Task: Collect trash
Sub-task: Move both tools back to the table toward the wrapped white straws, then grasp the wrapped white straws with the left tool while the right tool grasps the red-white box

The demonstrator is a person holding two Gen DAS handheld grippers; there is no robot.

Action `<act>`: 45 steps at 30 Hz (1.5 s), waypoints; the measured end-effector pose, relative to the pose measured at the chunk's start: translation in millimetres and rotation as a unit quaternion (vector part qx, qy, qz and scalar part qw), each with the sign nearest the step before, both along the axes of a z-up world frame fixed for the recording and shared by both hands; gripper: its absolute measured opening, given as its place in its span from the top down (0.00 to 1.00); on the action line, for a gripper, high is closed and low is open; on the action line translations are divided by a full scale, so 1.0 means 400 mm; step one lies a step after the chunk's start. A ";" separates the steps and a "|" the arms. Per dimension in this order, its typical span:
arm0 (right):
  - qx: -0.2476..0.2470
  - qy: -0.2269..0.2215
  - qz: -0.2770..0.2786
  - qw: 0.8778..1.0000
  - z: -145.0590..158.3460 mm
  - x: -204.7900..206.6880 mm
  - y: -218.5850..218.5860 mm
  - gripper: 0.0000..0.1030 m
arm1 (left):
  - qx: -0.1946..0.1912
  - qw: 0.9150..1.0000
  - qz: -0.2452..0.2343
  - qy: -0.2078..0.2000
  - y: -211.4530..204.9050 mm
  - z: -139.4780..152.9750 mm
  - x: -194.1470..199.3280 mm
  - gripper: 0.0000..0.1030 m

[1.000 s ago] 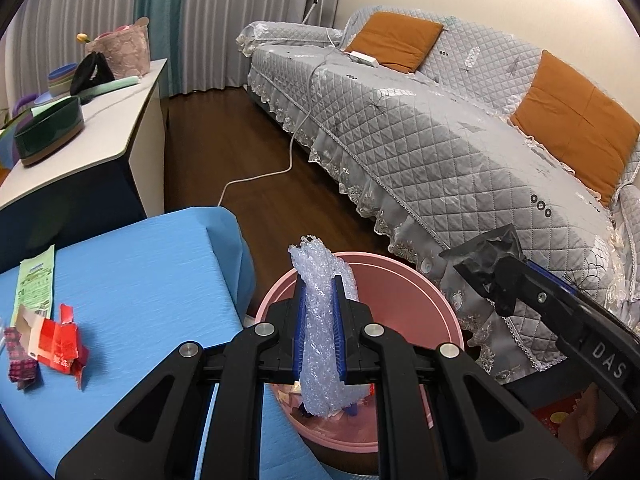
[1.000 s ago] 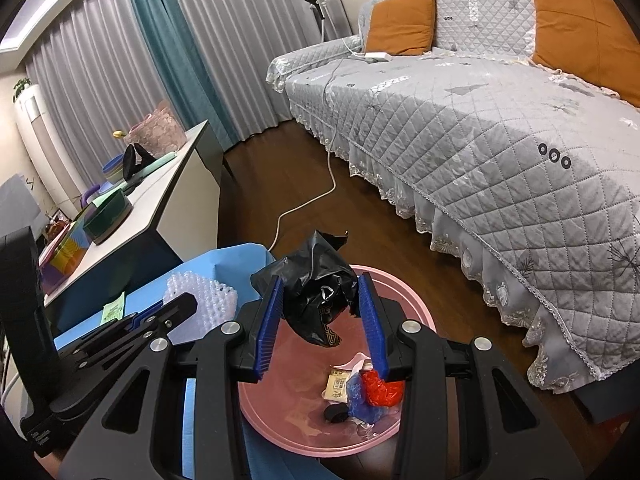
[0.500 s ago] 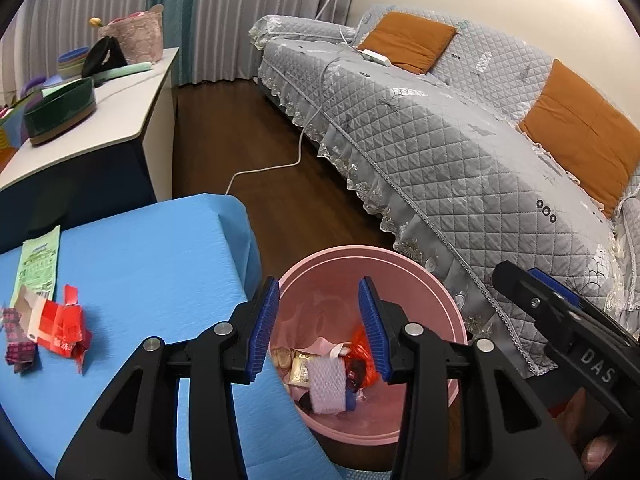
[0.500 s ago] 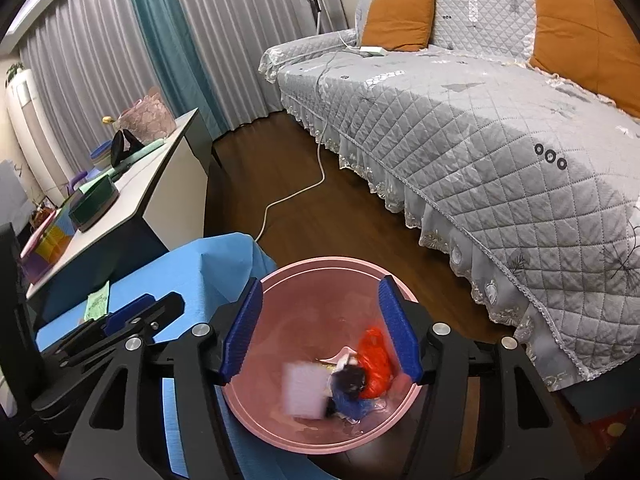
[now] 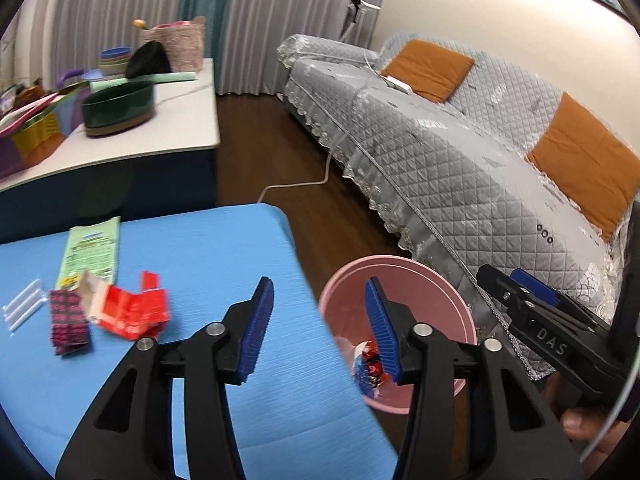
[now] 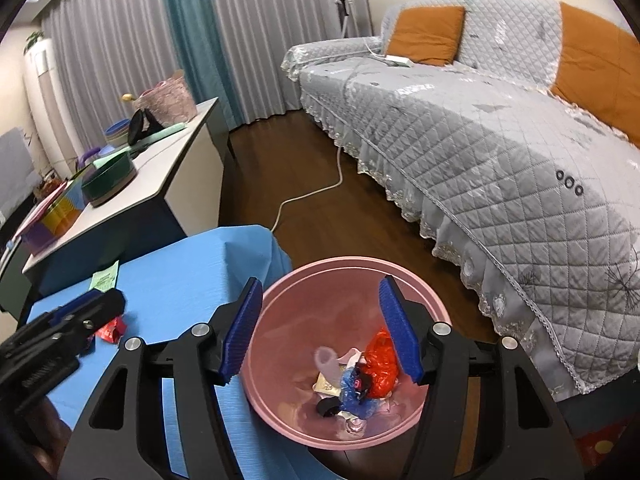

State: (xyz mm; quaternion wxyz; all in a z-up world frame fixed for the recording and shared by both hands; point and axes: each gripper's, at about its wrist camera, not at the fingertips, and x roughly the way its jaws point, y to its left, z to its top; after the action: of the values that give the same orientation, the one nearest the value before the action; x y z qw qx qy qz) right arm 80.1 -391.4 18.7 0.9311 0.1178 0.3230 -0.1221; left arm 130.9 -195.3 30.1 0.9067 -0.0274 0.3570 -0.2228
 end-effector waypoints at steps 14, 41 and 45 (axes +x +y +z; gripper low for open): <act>-0.024 -0.020 0.079 0.996 0.022 0.040 0.231 0.41 | 0.001 0.997 0.074 -0.027 0.311 0.042 -0.003 0.51; 0.009 0.007 0.189 0.982 -0.099 0.166 0.462 0.41 | 0.067 0.981 0.183 0.014 0.782 -0.125 0.213 0.52; 0.017 0.007 0.202 0.979 -0.118 0.186 0.491 0.41 | 0.074 0.981 0.176 0.036 0.789 -0.174 0.230 0.52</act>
State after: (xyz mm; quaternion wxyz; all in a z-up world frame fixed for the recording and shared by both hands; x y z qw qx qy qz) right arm 154.7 -195.2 -28.6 0.9320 0.0654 0.3488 0.0732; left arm 222.8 120.4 -39.6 0.9177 -0.0305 0.3948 -0.0314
